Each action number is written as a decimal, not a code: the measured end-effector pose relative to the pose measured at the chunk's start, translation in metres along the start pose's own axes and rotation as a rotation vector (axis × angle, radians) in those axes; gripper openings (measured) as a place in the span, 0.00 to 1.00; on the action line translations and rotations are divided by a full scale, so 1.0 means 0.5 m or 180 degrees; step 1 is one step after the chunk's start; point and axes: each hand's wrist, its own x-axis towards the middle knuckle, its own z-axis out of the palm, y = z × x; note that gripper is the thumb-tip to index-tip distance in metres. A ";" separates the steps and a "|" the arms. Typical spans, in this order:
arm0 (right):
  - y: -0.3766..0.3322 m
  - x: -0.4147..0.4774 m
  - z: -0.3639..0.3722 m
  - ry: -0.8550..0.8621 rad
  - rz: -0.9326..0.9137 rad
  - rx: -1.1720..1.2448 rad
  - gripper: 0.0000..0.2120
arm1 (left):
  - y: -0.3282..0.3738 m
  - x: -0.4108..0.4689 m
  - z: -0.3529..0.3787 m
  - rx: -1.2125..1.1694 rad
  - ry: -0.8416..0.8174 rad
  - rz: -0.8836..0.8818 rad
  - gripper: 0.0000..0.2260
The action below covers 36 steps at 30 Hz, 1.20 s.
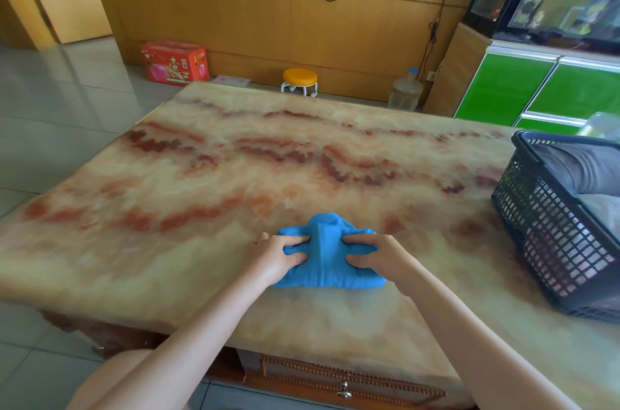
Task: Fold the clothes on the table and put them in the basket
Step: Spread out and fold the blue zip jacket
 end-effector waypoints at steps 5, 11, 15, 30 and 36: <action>-0.005 0.000 -0.006 -0.0060 0.0108 0.0119 0.21 | 0.010 -0.008 0.002 -0.0552 0.0138 0.0229 0.19; -0.002 -0.007 -0.011 -0.0159 0.0197 0.0307 0.23 | 0.009 -0.014 -0.004 -0.1012 0.0273 0.0153 0.21; -0.008 -0.022 -0.024 -0.0195 0.0037 0.0307 0.26 | 0.020 -0.026 -0.005 -0.1058 0.0431 0.0199 0.22; -0.022 -0.159 -0.194 0.0405 -0.0673 -0.0126 0.27 | 0.201 -0.110 0.000 -0.0697 0.0560 0.0955 0.23; -0.019 -0.217 -0.302 0.0609 -0.0731 -0.0253 0.28 | 0.309 -0.122 0.039 -0.0564 0.0525 0.1212 0.24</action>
